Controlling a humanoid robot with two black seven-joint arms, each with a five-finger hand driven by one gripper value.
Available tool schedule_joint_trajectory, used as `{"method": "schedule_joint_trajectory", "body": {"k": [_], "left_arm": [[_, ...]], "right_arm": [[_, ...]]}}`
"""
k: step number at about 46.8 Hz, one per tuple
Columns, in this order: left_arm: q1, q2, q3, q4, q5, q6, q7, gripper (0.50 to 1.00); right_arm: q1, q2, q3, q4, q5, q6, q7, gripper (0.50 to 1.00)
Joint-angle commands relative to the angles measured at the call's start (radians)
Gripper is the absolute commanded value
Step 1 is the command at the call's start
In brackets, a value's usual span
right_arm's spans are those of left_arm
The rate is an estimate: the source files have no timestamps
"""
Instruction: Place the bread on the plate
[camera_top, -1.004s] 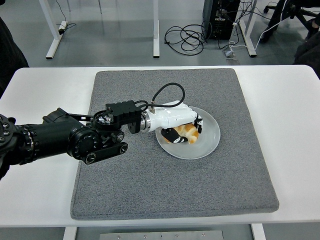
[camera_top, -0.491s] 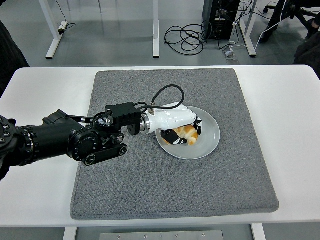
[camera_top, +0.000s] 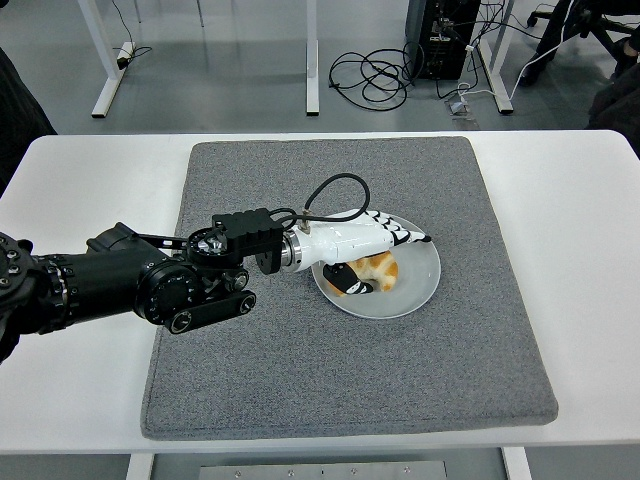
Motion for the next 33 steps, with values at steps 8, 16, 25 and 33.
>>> {"method": "schedule_joint_trajectory", "body": {"k": [8, 16, 25, 33], "left_arm": [[-0.085, 0.000, -0.002, -0.103, -0.011, -0.010, -0.005, 0.972], [-0.174, 0.000, -0.001, -0.167, -0.014, -0.039, -0.004, 0.972], [-0.244, 0.000, -0.004, -0.213, -0.016, -0.075, -0.002, 0.972], [-0.266, 0.017, -0.011, -0.218, -0.020, -0.098, -0.004, 0.972]], "right_arm": [[0.000, 0.000, 0.000, 0.000, 0.000, 0.000, 0.000, 1.000], [0.000, 0.000, 0.000, 0.000, 0.000, 0.000, 0.000, 1.000], [0.000, 0.000, 0.000, 0.000, 0.000, 0.000, 0.000, 1.000], [0.000, 0.000, 0.000, 0.000, 0.000, 0.000, 0.000, 1.000]]}}
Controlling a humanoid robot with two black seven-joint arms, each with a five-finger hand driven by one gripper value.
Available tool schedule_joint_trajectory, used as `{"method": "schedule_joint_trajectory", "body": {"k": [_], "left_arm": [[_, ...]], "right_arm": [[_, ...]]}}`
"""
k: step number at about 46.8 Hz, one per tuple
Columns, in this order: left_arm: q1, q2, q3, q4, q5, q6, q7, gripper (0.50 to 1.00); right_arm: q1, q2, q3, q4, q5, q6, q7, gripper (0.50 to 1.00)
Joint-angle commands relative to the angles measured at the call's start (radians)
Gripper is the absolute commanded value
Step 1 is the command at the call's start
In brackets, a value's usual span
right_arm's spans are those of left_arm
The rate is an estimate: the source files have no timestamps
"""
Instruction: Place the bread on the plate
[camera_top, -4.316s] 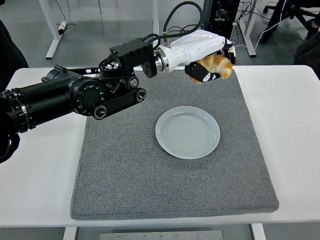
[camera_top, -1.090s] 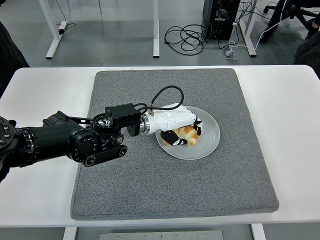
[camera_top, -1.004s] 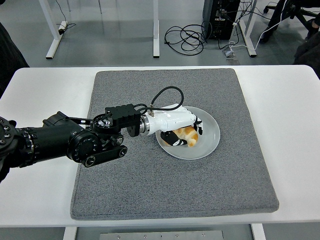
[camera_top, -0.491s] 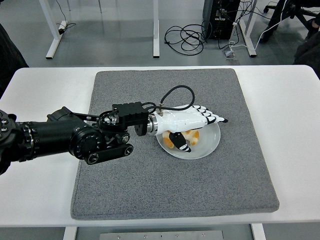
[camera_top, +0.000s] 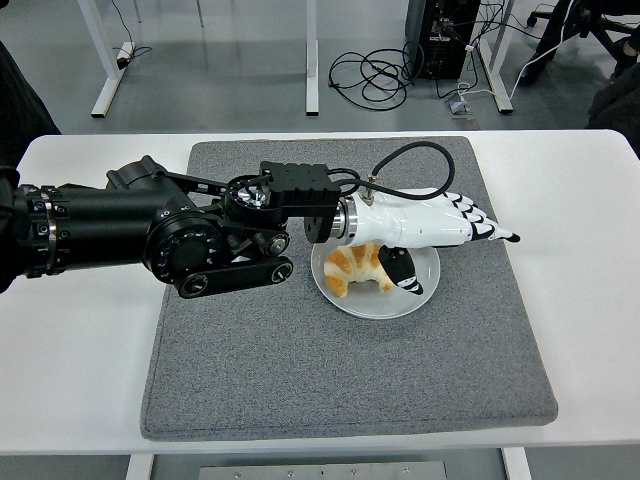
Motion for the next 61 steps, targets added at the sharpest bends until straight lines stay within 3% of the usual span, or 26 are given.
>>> {"method": "schedule_joint_trajectory", "body": {"k": [1, 10, 18, 26, 33, 42, 48, 61], "left_arm": [[-0.002, 0.012, -0.008, 0.000, -0.009, -0.006, -0.003, 0.974], [0.020, 0.015, -0.028, 0.037, -0.128, -0.005, -0.003, 0.974], [0.044, 0.003, -0.049, 0.216, -0.403, -0.026, -0.008, 0.974], [0.070, 0.006, -0.135, 0.325, -0.638, -0.041, -0.021, 0.974], [0.151, 0.006, -0.288, 0.483, -0.800, -0.114, -0.021, 0.972], [0.210, -0.008, -0.514, 0.726, -0.926, -0.290, -0.015, 0.972], [0.253, -0.008, -0.600, 0.807, -0.988, -0.400, -0.008, 0.971], [0.352, -0.008, -0.715, 0.818, -1.159, -0.448, -0.009, 0.971]], "right_arm": [[0.000, 0.000, 0.000, 0.000, 0.000, 0.000, 0.000, 1.000], [0.000, 0.000, 0.000, 0.000, 0.000, 0.000, 0.000, 1.000], [0.000, 0.000, 0.000, 0.000, 0.000, 0.000, 0.000, 1.000], [0.000, 0.000, 0.000, 0.000, 0.000, 0.000, 0.000, 1.000], [0.000, 0.000, 0.000, 0.000, 0.000, 0.000, 0.000, 1.000], [0.000, 0.000, 0.000, 0.000, 0.000, 0.000, 0.000, 1.000], [0.000, 0.000, 0.000, 0.000, 0.000, 0.000, 0.000, 1.000], [0.000, 0.000, -0.002, 0.009, 0.000, 0.002, 0.000, 1.000]]}}
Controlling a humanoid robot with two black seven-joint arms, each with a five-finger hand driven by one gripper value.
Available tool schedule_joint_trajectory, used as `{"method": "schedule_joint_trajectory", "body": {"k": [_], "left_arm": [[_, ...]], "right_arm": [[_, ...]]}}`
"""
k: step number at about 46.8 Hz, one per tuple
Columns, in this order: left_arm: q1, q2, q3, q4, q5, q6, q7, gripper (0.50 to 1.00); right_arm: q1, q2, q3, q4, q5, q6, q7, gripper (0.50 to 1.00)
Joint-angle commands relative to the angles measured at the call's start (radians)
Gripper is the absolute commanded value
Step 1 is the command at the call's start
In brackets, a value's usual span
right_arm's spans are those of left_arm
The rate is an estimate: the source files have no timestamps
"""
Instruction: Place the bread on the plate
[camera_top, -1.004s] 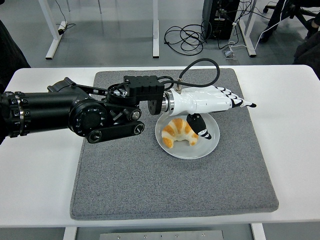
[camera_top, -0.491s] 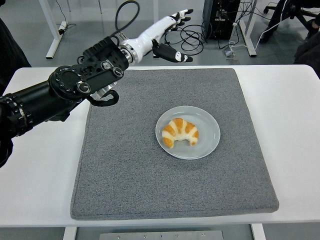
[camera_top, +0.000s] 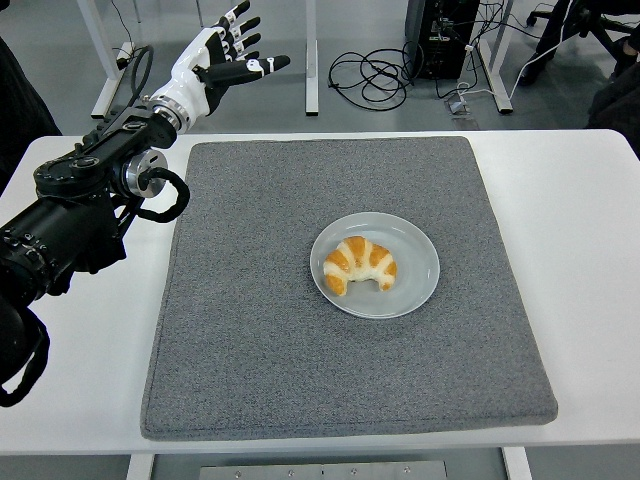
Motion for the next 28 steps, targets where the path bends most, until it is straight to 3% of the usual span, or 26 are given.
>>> {"method": "schedule_joint_trajectory", "body": {"k": [1, 13, 28], "left_arm": [[0.026, 0.000, -0.039, 0.001, -0.041, -0.003, 0.000, 0.971], [0.068, 0.000, -0.145, 0.001, -0.070, -0.003, 0.000, 0.971], [0.074, 0.000, -0.148, 0.001, -0.070, -0.034, 0.000, 0.972]], "right_arm": [[0.000, 0.000, 0.000, 0.002, 0.000, 0.001, 0.000, 1.000], [0.000, 0.000, -0.002, -0.007, 0.000, 0.000, 0.000, 1.000], [0.014, 0.000, -0.008, -0.010, 0.000, -0.002, 0.000, 1.000]]}}
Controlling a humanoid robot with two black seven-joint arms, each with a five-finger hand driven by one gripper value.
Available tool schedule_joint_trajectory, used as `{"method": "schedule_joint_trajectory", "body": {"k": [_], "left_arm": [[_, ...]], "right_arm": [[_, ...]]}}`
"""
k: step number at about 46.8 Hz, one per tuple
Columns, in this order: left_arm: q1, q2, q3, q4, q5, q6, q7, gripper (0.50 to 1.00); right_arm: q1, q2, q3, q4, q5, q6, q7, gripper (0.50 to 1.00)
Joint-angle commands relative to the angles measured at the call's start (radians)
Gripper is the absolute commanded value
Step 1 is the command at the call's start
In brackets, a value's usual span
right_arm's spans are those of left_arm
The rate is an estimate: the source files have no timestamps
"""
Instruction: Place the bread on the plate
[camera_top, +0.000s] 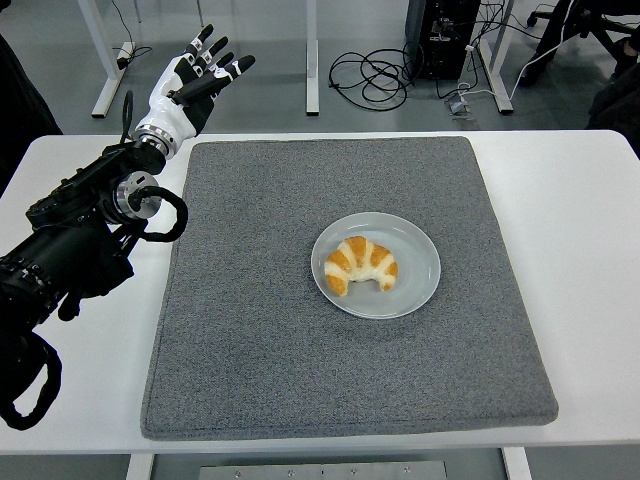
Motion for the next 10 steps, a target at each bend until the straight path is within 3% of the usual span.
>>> {"method": "schedule_joint_trajectory", "body": {"k": [1, 10], "left_arm": [[0.001, 0.000, 0.000, 0.000, 0.001, 0.001, -0.001, 0.971], [0.008, 0.000, 0.008, 0.000, 0.001, 0.002, -0.001, 0.971]], "right_arm": [[0.001, 0.000, -0.002, 0.000, 0.000, -0.001, 0.000, 1.000], [0.003, 0.000, -0.004, 0.000, 0.000, -0.002, 0.000, 1.000]]}}
